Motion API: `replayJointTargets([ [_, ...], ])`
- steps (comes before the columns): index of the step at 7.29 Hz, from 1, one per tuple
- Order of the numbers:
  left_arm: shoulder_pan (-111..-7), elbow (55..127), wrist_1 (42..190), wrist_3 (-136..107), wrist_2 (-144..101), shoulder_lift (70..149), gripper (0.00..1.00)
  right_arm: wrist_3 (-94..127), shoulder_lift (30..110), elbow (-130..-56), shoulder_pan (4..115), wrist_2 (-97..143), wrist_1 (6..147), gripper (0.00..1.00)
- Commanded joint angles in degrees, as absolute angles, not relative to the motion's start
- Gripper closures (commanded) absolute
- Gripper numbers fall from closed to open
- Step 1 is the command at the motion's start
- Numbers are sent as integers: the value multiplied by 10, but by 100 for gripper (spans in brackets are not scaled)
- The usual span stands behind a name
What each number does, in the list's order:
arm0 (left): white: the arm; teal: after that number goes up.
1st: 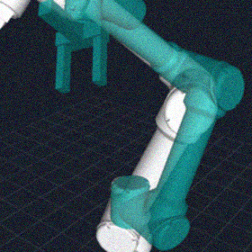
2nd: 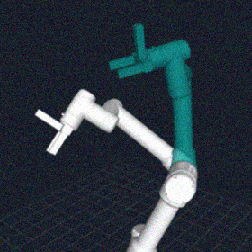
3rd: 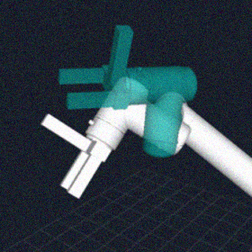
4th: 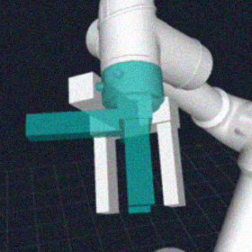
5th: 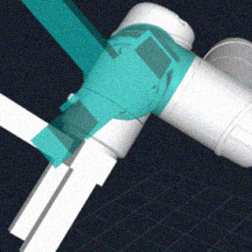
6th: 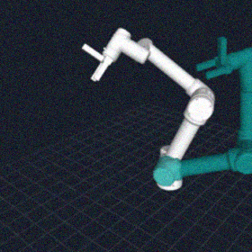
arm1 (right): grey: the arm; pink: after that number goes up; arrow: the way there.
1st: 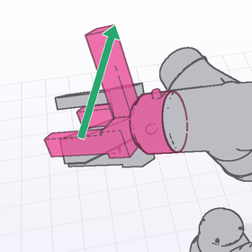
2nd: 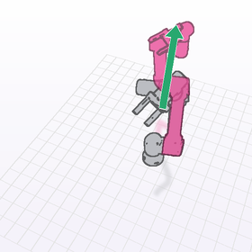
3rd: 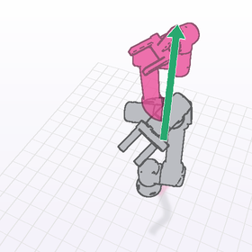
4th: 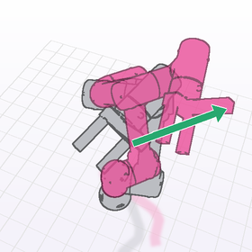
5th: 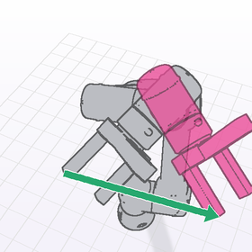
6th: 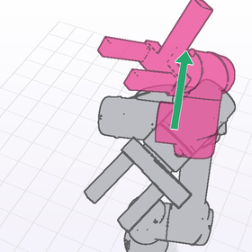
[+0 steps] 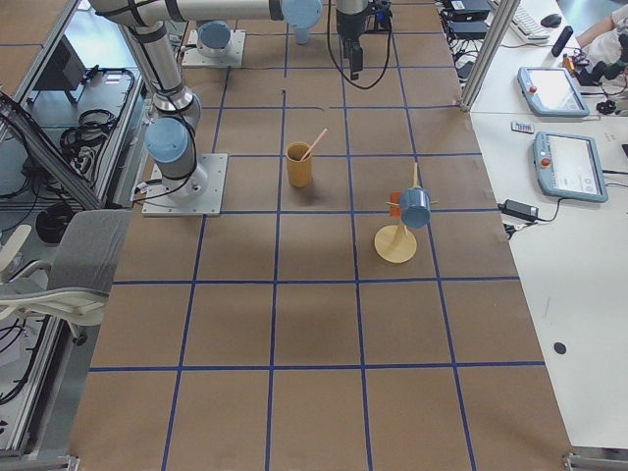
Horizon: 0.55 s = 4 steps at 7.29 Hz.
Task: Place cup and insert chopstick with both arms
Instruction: 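Lower the left gripper onto the light blue cup and grasp it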
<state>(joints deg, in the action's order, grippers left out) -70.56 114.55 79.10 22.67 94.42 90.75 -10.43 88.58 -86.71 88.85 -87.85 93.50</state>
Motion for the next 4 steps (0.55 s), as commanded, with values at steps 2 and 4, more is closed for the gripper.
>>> replayJointTargets([
  [2, -703, 1200, 752, 209, 942, 918, 0, -194, 888, -890, 883, -885, 960, 0],
  [4, -702, 1224, 709, 212, 943, 918, 60, -117, 897, -890, 887, -882, 950, 0],
])
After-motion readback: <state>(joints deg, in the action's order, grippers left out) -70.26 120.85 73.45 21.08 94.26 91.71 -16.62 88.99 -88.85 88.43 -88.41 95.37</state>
